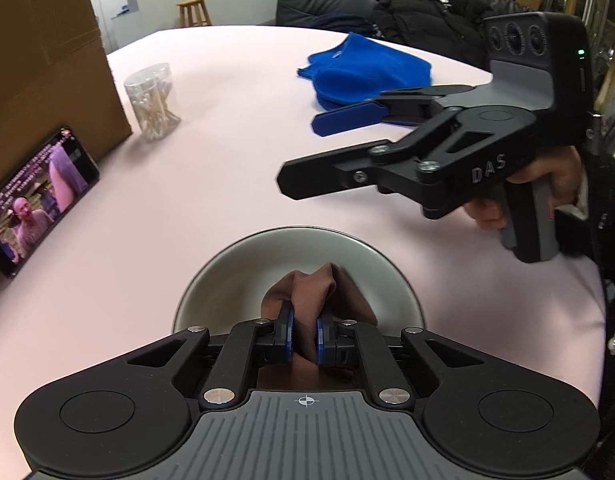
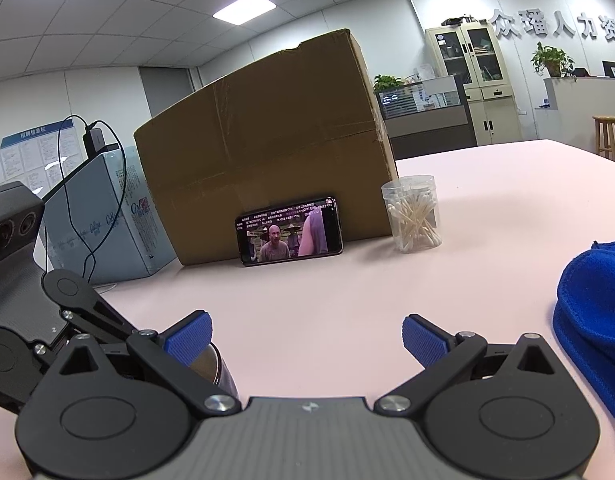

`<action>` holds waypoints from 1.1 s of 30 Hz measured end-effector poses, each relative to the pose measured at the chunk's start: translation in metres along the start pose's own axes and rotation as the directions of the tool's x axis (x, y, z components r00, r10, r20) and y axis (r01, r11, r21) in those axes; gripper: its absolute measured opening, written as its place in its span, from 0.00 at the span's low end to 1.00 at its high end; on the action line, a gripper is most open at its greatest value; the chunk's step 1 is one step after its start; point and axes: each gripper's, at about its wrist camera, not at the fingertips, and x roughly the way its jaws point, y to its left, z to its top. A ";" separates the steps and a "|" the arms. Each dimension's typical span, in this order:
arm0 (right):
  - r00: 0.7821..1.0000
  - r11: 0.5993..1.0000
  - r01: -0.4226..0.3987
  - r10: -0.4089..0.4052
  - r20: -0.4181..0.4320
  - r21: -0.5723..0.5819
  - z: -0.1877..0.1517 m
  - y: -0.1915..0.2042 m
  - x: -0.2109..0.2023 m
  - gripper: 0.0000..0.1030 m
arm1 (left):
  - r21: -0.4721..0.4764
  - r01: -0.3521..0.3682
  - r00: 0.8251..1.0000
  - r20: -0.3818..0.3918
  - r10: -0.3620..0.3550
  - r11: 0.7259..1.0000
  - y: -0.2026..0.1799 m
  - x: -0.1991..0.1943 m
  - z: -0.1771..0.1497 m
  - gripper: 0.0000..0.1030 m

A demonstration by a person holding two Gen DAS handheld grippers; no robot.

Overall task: Clean bowl
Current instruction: 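Wipe the bowl's inner surface with the brown cloth in the left gripper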

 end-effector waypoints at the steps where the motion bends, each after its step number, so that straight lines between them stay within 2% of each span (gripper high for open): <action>1: 1.000 1.000 0.000 0.000 -0.001 0.000 0.000 0.000 0.000 1.00 | 0.001 -0.001 1.000 0.003 0.001 1.000 0.000 0.000 0.000 0.11; 6: 1.000 1.000 -0.001 0.001 0.000 0.002 0.000 0.000 0.000 1.00 | -0.018 -0.045 0.999 0.024 0.046 0.999 0.004 -0.004 0.001 0.15; 8: 1.000 1.000 -0.001 0.001 0.000 0.003 0.000 0.000 0.000 1.00 | -0.023 -0.062 0.997 0.039 0.063 0.998 0.003 -0.010 -0.001 0.23; 10: 1.000 1.000 0.000 0.000 -0.001 0.003 0.000 0.000 0.000 1.00 | -0.019 -0.079 0.996 0.049 0.080 0.997 0.000 -0.015 -0.002 0.39; 11: 1.000 1.000 0.000 0.000 -0.003 0.004 0.000 0.000 0.000 1.00 | -0.020 -0.088 0.995 0.051 0.089 0.996 -0.002 -0.015 -0.002 0.40; 17: 1.000 1.000 0.000 0.000 -0.003 0.003 -0.001 0.000 0.000 1.00 | -0.018 -0.111 0.992 0.063 0.112 0.994 -0.007 -0.015 0.001 0.39; 19: 1.000 1.000 0.000 0.000 -0.003 0.004 -0.001 0.000 0.000 1.00 | -0.011 -0.129 0.990 0.061 0.130 0.992 -0.004 -0.011 0.005 0.21; 26: 1.000 1.000 -0.002 0.002 -0.004 0.004 -0.001 0.000 0.000 1.00 | 0.024 -0.173 0.985 -0.006 0.173 0.985 0.005 0.005 0.005 0.19; 30: 1.000 1.000 -0.005 0.005 -0.006 0.004 0.000 0.000 0.000 1.00 | 0.027 -0.157 0.987 -0.025 0.158 0.987 0.007 0.001 -0.001 0.19; 33: 1.000 1.000 -0.005 0.005 -0.008 0.006 0.000 -0.001 0.000 1.00 | 0.038 -0.113 0.993 -0.035 0.115 0.993 0.003 -0.002 -0.003 0.18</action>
